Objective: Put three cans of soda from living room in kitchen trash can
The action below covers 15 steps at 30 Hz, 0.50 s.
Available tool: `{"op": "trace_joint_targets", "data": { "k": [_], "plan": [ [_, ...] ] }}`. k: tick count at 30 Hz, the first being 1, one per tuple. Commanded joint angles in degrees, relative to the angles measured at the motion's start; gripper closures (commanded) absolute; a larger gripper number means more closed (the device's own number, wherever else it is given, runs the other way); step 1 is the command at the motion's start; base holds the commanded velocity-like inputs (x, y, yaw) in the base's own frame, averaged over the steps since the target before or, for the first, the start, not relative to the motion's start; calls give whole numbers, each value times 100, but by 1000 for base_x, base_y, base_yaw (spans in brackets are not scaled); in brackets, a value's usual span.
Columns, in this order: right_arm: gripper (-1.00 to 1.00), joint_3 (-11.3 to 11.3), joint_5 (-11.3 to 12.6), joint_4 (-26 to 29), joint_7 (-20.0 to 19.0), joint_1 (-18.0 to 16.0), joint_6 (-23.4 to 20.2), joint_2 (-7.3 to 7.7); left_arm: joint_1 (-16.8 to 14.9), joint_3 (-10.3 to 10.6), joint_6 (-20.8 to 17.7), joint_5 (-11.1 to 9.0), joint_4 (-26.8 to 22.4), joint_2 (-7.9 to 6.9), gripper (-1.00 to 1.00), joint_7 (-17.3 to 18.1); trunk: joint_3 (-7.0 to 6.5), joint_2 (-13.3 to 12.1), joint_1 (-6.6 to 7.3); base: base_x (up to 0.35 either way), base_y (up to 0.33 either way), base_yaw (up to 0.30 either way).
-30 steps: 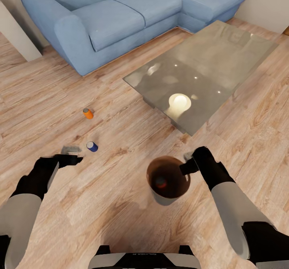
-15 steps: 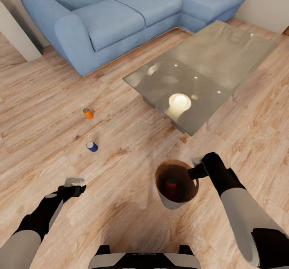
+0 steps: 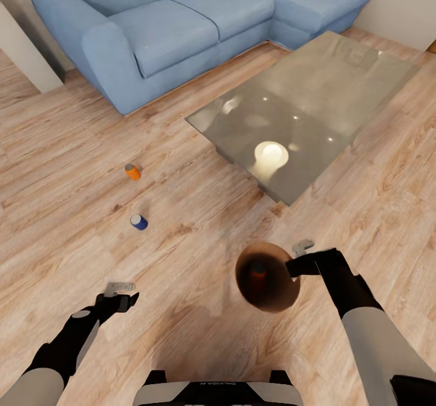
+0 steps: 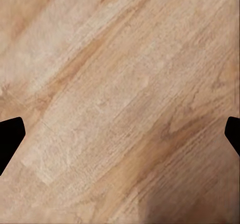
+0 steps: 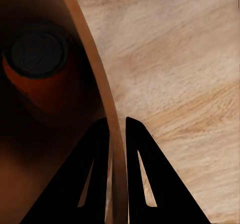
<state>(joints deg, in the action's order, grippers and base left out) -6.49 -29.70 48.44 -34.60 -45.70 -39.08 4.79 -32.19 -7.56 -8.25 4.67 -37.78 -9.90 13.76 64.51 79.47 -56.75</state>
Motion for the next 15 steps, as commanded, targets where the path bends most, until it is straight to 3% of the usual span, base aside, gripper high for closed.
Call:
{"op": "trace_joint_targets", "data": {
  "k": [1, 6, 15],
  "plan": [
    [100, -54, 52, 11, -33, 5, -9, -2, 4, 0, -1, 0, -4, 1, -100, 41, 0, 0, 0, 187, 5, 0],
    [100, -221, 61, 32, -68, 28, -39, -33, 17, -7, -16, -1, -17, 5, -100, 288, 0, 0, 0, 272, 88, 0],
    [100, -230, 72, 27, -73, 34, -47, -71, 19, -9, -35, -7, -3, 10, -100, 332, 0, 0, 0, 284, 196, 0]
  ]
}}
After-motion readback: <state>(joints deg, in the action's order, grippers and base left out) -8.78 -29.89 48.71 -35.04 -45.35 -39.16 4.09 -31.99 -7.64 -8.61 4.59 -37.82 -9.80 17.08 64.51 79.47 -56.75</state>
